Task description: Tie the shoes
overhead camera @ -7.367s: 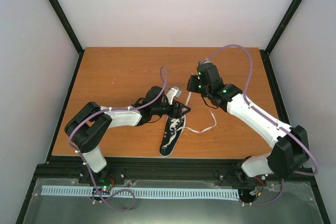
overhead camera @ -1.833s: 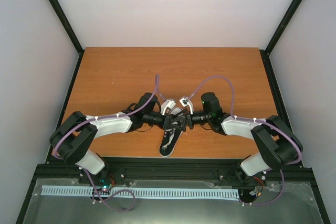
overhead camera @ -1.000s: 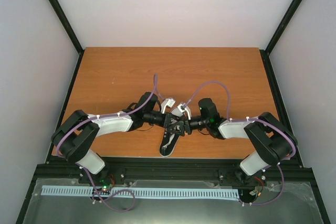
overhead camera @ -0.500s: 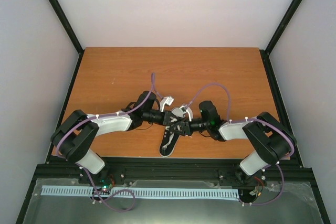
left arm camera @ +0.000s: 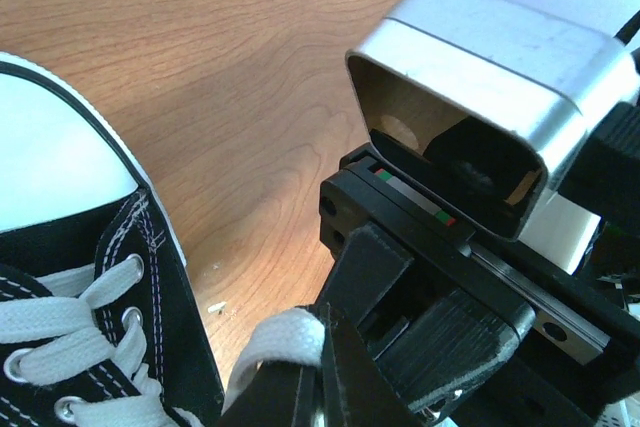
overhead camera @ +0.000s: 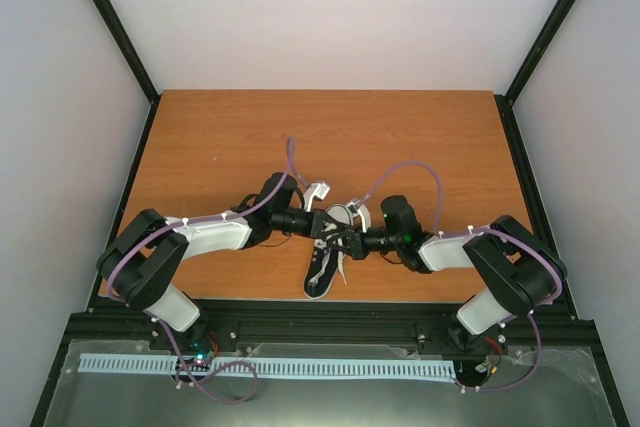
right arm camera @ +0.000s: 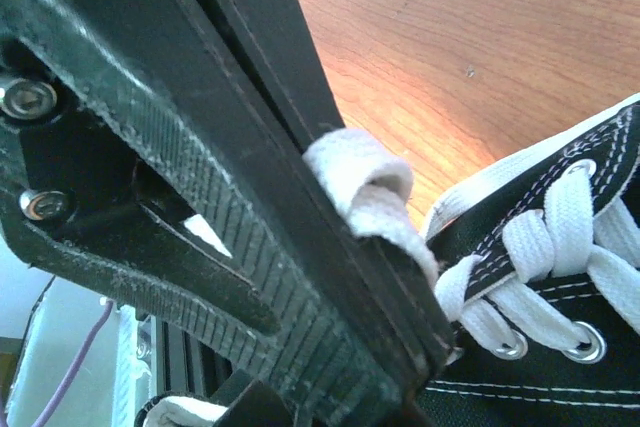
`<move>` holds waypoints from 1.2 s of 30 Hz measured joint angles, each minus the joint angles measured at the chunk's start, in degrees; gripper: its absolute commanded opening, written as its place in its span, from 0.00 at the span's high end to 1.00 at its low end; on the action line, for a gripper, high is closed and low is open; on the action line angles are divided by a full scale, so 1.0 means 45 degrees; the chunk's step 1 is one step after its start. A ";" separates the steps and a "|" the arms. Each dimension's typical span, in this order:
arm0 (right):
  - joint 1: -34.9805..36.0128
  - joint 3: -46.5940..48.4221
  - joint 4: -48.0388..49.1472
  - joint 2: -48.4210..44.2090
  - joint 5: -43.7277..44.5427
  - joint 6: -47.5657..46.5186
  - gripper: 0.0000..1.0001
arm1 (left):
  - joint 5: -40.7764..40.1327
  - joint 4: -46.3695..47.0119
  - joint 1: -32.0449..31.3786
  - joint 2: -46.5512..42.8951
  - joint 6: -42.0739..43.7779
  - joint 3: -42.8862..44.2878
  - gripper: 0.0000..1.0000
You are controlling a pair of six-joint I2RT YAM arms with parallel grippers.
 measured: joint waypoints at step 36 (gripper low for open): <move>0.0029 -0.0884 0.1812 0.0214 0.0831 0.2025 0.97 | -0.2429 -0.2089 -0.0627 -0.3269 0.4614 -0.1530 0.64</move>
